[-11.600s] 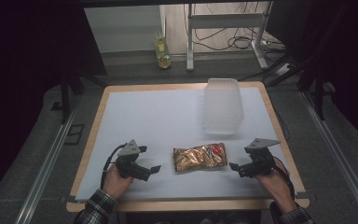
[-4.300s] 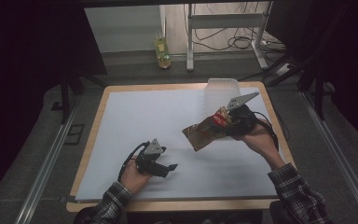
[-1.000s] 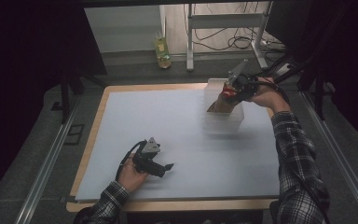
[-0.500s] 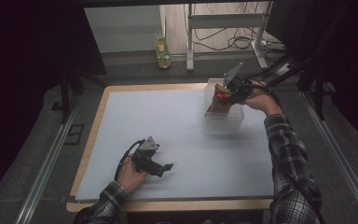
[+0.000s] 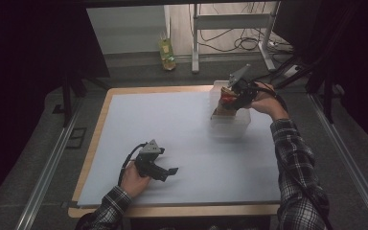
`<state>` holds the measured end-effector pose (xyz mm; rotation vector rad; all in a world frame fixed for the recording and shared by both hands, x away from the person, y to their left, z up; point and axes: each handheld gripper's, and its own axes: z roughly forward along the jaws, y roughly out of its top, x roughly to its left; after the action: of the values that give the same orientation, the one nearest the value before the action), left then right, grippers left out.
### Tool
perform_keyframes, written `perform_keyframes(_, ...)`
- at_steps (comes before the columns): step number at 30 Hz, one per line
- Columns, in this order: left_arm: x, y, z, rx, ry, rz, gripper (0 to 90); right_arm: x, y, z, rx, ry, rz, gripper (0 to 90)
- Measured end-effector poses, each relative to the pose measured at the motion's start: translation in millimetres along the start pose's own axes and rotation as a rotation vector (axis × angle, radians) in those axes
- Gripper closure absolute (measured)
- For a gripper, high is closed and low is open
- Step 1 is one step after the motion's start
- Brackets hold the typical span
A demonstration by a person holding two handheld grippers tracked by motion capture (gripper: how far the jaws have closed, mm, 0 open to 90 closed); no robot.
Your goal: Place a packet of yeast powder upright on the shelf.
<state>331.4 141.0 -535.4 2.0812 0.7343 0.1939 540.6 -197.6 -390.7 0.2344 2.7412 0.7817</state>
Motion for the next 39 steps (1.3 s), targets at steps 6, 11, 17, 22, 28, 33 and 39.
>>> perform_keyframes(6,-5.2,2.7,-0.4,0.022,0.039,0.029,0.0,2.4,1.1,-2.8,-0.03,-0.02,0.031,32.7)
perform_keyframes(11,-4.4,2.2,-0.4,0.017,0.044,0.021,0.0,2.9,2.7,-9.5,-0.059,-0.036,0.065,28.8)
perform_keyframes(17,-2.7,1.7,-0.8,0.016,0.043,0.009,0.0,6.2,3.0,-13.1,-0.079,-0.024,0.075,23.3)
perform_keyframes(22,-2.2,2.0,-2.2,0.011,0.052,0.006,0.0,7.8,3.6,-16.6,-0.112,-0.02,0.105,17.8)
perform_keyframes(28,-2.1,1.6,-2.4,0.006,0.061,0.008,0.0,10.5,5.3,-21.9,-0.137,-0.043,0.139,14.2)
perform_keyframes(33,-2.6,1.5,-2.5,0.004,0.068,0.015,0.0,14.1,7.1,-27.2,-0.165,-0.05,0.149,13.1)
perform_keyframes(39,-2.9,-0.2,0.7,0.046,0.099,0.056,1.5,17.8,8.1,-32.1,-0.181,-0.067,0.169,11.9)
